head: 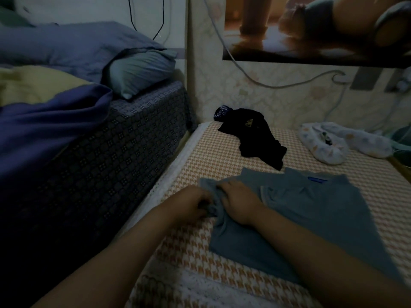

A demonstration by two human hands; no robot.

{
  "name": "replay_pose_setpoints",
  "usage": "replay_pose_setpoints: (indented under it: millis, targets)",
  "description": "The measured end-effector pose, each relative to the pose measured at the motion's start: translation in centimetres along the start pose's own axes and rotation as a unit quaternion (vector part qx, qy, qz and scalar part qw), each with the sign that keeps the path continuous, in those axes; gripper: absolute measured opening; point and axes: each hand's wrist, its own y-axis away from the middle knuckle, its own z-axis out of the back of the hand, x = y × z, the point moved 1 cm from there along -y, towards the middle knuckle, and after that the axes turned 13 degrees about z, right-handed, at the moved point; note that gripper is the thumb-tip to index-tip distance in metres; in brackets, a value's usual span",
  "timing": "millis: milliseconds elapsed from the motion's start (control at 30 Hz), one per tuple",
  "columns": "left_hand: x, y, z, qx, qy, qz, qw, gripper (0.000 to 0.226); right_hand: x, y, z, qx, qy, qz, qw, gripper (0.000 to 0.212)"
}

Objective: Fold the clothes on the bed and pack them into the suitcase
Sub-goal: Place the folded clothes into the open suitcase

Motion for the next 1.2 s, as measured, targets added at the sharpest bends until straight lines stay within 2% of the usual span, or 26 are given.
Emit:
replay_pose_setpoints:
  millis: [67,200,300,400,433,500,567,633,667,733,800,833,900,967,1033,1067,1133,1200]
  targets:
    - [0.2,0.2,0.8,-0.015,0.011,0.019,1.0,0.01,0.8,0.3,0.0,0.034,0.017,0.008,0.999,0.04]
    - [-0.3,1.6,1.2,0.107,-0.044,0.047,0.992,0.012,1.3,-0.3,0.9,0.103,0.036,-0.002,0.994,0.034]
    - [-0.6,2.0,1.1,0.134,-0.01,0.074,0.988,0.012,1.4,-2.7,1.9,0.153,0.084,-0.024,0.984,0.035]
    - [0.0,1.4,2.2,0.084,0.072,0.158,0.981,0.026,2.6,-4.9,2.6,0.114,0.062,0.02,0.991,0.061]
    - [0.5,1.1,2.6,0.047,0.084,0.177,0.979,0.027,3.1,-5.5,2.5,0.123,0.042,0.035,0.991,0.073]
    - [1.2,0.7,3.1,-0.04,0.058,0.202,0.977,0.024,4.0,-6.4,2.1,0.191,0.018,0.035,0.981,0.086]
    - [1.4,0.6,3.3,-0.103,0.063,0.223,0.967,0.018,4.0,-7.1,1.5,0.212,-0.019,0.008,0.977,0.078]
    - [1.0,0.5,3.1,-0.132,0.108,0.244,0.955,0.013,3.5,-7.3,2.0,0.178,-0.036,0.004,0.983,0.063]
    - [0.5,0.4,2.8,-0.126,0.141,0.251,0.95,0.018,3.2,-7.0,2.7,0.154,-0.027,0.013,0.988,0.056]
    - [-0.8,0.0,2.0,-0.065,0.207,0.247,0.944,0.044,2.1,-6.2,4.3,0.082,-0.024,0.028,0.996,0.04]
    - [-2.1,-0.6,1.1,0.021,0.205,0.243,0.948,0.075,0.9,-4.6,6.3,0.0,-0.062,0.031,0.998,0.034]
    - [-2.6,-1.0,0.7,0.049,0.187,0.232,0.953,0.075,0.2,-3.6,7.2,-0.034,-0.079,0.029,0.996,0.034]
    - [-3.7,-1.7,0.6,0.068,0.138,0.195,0.969,0.042,-1.3,-1.5,8.4,-0.08,-0.089,0.024,0.993,0.035]
    - [-4.7,-2.1,1.0,0.047,0.082,0.16,0.983,0.015,-2.7,0.7,9.3,-0.082,-0.056,0.029,0.995,0.034]
    - [-6.2,-2.0,1.3,0.043,0.045,0.103,0.993,0.015,-3.7,2.9,9.6,-0.044,0.029,0.064,0.997,0.024]
    - [-7.0,-1.9,1.2,0.074,0.029,0.076,0.994,0.017,-4.1,3.9,9.5,-0.006,0.078,0.092,0.993,0.019]
    - [-8.5,-1.3,0.5,0.193,-0.005,0.066,0.979,0.02,-4.5,5.3,8.4,0.128,0.126,0.102,0.978,0.019]
    - [-9.1,-0.6,0.1,0.285,-0.011,0.103,0.953,0.026,-4.3,5.6,7.8,0.238,0.106,0.032,0.965,0.021]
